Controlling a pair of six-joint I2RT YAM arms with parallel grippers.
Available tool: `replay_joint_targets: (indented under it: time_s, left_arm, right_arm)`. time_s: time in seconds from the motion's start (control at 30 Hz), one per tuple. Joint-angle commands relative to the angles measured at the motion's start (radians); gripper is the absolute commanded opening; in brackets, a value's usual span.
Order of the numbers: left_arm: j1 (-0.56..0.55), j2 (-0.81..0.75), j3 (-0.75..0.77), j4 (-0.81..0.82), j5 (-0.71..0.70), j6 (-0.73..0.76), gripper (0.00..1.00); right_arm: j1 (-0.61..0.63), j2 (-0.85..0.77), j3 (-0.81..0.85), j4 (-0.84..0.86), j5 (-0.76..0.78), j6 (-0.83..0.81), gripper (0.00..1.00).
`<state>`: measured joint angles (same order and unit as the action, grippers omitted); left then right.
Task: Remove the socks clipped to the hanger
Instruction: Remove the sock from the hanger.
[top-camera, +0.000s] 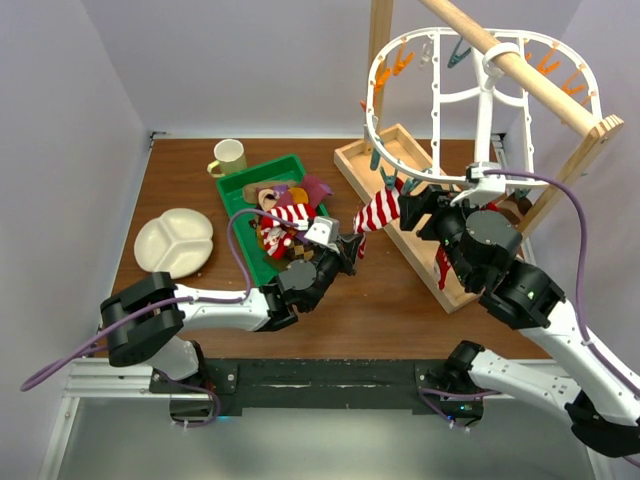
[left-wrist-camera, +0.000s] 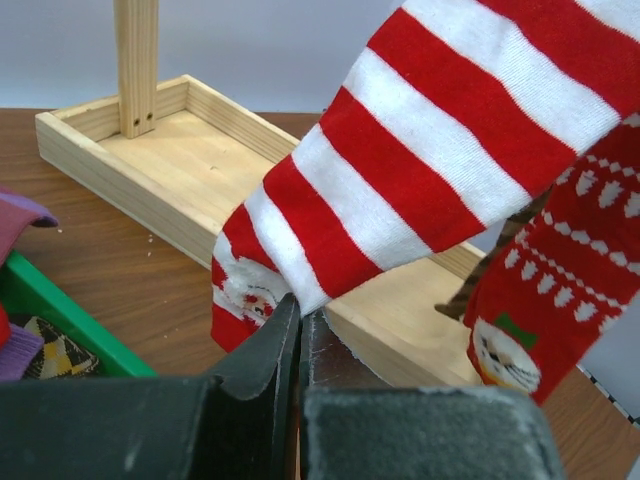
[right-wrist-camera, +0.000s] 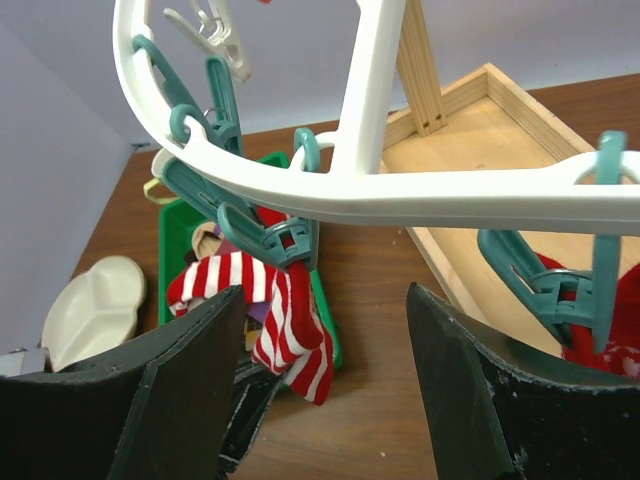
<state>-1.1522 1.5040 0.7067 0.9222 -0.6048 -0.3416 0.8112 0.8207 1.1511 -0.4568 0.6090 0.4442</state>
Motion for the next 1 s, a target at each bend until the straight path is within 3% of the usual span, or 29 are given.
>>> replay_joint_targets:
  time_s: [0.0,0.37,0.87,0.97]
  left_arm:
    - [0.002,-0.03,-0.006,0.04,-0.012,-0.022,0.0]
    - [0.002,-0.022,-0.001,0.04,-0.004,-0.03,0.0]
    - [0.002,-0.022,-0.003,0.03,-0.006,-0.028,0.0]
    - [0.002,-0.024,-0.004,0.029,-0.007,-0.028,0.0]
  right_arm:
    - [0.0,-0.026,-0.01,0.089,0.044,-0.024,0.69]
    - [0.0,-0.011,-0.044,0.213,0.035,-0.064,0.69]
    - [0.0,-0.048,-0.129,0.383,0.064,-0.091,0.51]
    - [0.0,-0.046,-0.131,0.398,0.054,-0.096,0.42]
